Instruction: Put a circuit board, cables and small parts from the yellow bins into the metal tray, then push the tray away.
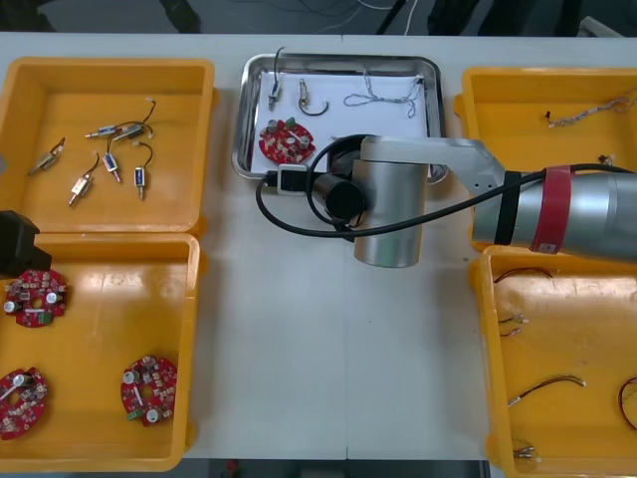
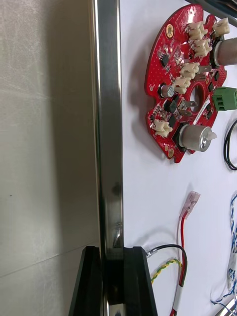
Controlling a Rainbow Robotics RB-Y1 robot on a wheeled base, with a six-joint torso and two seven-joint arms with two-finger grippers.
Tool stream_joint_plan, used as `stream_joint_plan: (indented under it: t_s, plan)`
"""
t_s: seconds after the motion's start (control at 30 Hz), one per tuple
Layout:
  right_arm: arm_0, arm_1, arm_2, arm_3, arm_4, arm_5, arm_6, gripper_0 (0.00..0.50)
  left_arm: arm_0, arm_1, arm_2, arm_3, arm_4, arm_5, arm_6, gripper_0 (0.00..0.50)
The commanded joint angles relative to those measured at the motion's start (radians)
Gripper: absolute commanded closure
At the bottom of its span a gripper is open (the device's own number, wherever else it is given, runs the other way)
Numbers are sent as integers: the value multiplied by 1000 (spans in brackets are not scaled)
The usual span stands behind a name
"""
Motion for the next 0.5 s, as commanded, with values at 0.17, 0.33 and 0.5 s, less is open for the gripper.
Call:
stream_joint_plan:
  t_s: [0.17, 0.33, 0.5]
  plan:
    - [19, 28, 1, 18, 25, -8, -21, 500, 15, 45, 33, -29, -9, -9, -91, 0]
    - [22, 42, 1, 39, 48, -11, -21, 500, 15, 45, 33, -29, -9, -9, -91, 0]
    - [22, 44, 0, 42, 49, -11, -21, 500, 15, 45, 33, -29, -9, -9, -91, 0]
